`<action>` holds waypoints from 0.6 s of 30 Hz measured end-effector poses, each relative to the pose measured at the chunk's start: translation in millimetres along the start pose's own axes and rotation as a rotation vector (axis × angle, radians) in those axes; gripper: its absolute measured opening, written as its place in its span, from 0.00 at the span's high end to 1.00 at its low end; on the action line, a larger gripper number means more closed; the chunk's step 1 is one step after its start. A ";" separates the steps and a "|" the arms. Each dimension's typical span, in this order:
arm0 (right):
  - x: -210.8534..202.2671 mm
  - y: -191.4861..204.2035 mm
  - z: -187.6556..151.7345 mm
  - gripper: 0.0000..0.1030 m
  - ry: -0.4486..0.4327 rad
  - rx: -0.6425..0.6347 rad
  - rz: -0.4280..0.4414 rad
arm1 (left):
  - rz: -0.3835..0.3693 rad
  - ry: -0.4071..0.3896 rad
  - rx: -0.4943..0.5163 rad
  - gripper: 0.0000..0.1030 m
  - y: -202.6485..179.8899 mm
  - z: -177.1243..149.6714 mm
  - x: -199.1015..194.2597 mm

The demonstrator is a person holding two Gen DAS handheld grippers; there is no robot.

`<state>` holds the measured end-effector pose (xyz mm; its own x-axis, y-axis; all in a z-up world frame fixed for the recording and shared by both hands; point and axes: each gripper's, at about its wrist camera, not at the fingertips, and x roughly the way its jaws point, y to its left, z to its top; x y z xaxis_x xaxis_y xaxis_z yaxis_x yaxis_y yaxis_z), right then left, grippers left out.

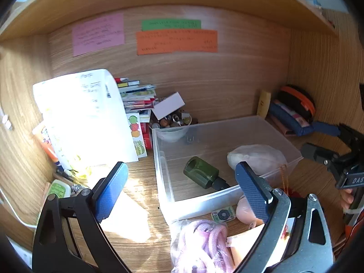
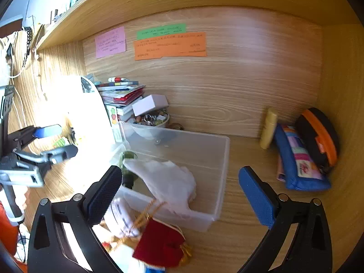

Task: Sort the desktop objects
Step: 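Withdraw both tools from the clear bin toward the items on the desk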

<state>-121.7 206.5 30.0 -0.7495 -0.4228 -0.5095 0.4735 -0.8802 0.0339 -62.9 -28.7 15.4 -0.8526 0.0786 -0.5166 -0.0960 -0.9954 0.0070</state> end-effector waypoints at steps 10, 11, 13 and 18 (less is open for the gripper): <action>-37.3 -19.3 -28.5 0.01 -0.005 0.037 -0.108 | -0.039 0.057 -0.083 0.06 23.6 -18.7 -19.8; -39.5 -20.4 -32.5 0.01 0.001 0.034 -0.118 | -0.040 0.067 -0.089 0.06 24.0 -21.6 -20.4; -42.7 -22.8 -41.4 0.01 0.018 0.039 -0.134 | -0.053 0.081 -0.089 0.06 22.0 -30.1 -22.1; -46.8 -31.2 -68.8 0.01 0.076 0.074 -0.151 | -0.100 0.136 -0.100 0.06 8.9 -54.0 -22.8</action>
<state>-69.5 268.5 -6.4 -0.7707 -0.2697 -0.5774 0.3210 -0.9470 0.0140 -16.5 -42.4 -19.0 -0.7636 0.1759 -0.6212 -0.1196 -0.9841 -0.1317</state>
